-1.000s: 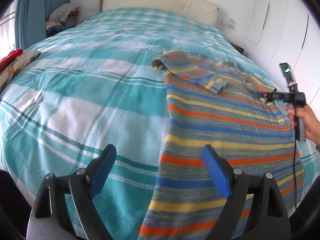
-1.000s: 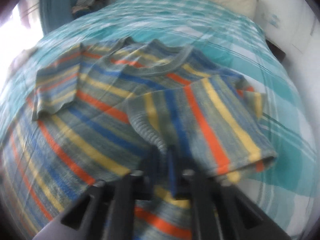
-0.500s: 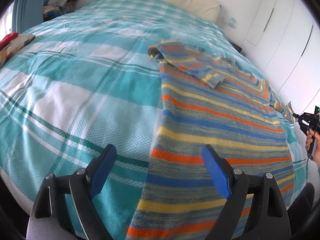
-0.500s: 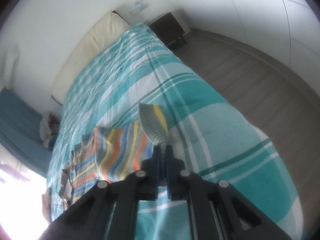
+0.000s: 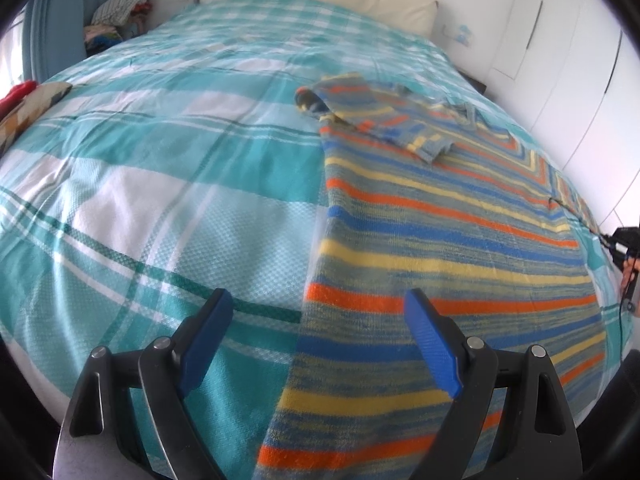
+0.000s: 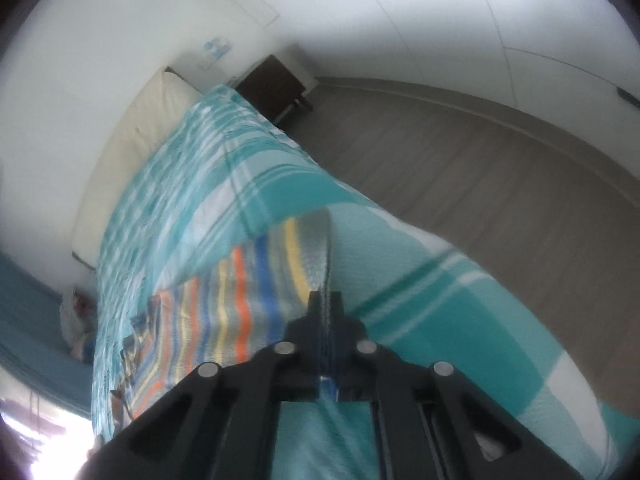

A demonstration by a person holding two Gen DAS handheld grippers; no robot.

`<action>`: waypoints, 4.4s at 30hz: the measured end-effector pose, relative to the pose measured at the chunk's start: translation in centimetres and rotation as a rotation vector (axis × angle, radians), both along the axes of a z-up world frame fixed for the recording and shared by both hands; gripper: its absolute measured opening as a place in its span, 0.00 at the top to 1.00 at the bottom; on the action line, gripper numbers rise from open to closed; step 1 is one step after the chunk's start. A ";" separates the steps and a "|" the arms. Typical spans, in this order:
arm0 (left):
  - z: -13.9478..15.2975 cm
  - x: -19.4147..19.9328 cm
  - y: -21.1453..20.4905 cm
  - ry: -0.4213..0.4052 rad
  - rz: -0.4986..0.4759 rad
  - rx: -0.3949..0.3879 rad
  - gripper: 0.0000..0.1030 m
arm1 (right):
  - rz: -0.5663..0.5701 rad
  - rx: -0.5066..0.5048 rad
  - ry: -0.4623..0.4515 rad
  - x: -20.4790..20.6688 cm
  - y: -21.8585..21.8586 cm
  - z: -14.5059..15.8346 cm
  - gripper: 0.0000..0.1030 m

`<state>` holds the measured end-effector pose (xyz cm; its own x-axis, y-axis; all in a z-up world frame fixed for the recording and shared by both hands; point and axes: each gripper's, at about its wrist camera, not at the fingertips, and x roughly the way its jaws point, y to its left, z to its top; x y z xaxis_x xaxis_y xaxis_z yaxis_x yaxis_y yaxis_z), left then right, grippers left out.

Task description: Fold small clothes

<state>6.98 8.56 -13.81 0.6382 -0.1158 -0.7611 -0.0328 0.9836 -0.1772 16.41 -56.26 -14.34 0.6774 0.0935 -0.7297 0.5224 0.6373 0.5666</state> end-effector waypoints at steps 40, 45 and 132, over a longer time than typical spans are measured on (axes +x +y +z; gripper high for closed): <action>0.3 19.7 -11.4 0.116 -0.532 0.256 0.96 | 0.859 -0.522 -0.065 -11.3 32.6 1.8 0.43; 5.5 20.5 1.5 0.007 -0.148 -0.063 0.96 | 0.829 -0.490 -0.081 -11.3 32.3 1.5 0.43; 0.2 6.9 1.0 0.052 -0.062 -0.043 0.07 | 0.564 -0.584 -0.215 -11.1 28.2 5.1 0.24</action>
